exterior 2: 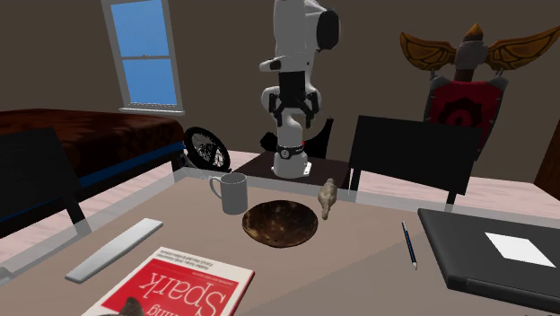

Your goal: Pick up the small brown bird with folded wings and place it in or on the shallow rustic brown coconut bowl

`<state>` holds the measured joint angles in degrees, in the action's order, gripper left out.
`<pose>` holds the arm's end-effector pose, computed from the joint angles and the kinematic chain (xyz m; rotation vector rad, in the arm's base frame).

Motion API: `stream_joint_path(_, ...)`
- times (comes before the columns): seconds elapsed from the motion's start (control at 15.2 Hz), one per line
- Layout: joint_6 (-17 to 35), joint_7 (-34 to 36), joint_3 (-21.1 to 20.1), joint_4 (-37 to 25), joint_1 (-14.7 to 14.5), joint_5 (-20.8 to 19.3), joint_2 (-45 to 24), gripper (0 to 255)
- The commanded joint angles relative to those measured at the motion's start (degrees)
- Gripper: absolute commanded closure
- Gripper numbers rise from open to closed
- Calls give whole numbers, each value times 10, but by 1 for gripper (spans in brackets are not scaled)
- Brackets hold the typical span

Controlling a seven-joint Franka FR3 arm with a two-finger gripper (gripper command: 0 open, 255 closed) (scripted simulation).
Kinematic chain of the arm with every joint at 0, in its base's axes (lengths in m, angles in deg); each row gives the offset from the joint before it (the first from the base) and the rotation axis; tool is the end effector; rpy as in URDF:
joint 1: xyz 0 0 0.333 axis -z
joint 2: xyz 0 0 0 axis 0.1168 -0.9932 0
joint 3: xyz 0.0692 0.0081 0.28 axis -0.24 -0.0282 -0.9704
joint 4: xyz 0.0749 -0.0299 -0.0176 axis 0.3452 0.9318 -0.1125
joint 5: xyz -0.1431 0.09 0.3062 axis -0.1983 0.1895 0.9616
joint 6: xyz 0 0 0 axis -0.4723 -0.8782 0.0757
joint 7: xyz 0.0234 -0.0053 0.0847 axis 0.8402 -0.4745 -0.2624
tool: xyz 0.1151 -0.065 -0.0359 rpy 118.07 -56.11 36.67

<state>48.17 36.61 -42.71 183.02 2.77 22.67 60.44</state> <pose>0.2625 0.1092 0.4077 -3.1001 0.0286 0.0823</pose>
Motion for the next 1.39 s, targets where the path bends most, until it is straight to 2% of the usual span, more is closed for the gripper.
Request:
stream_joint_path(0.0,39,27,-28,16,-8,17,-19,0)
stream_joint_path(0.4,170,107,-118,43,-22,60,-114,0)
stream_joint_path(0.66,265,170,-184,40,-13,66,-208,0)
stream_joint_path(0.79,314,210,-220,33,1,54,-264,0)
stream_joint_path(0.92,362,259,-257,22,23,23,-324,0)
stream_joint_path(1.32,425,294,-278,30,47,-21,-384,0)
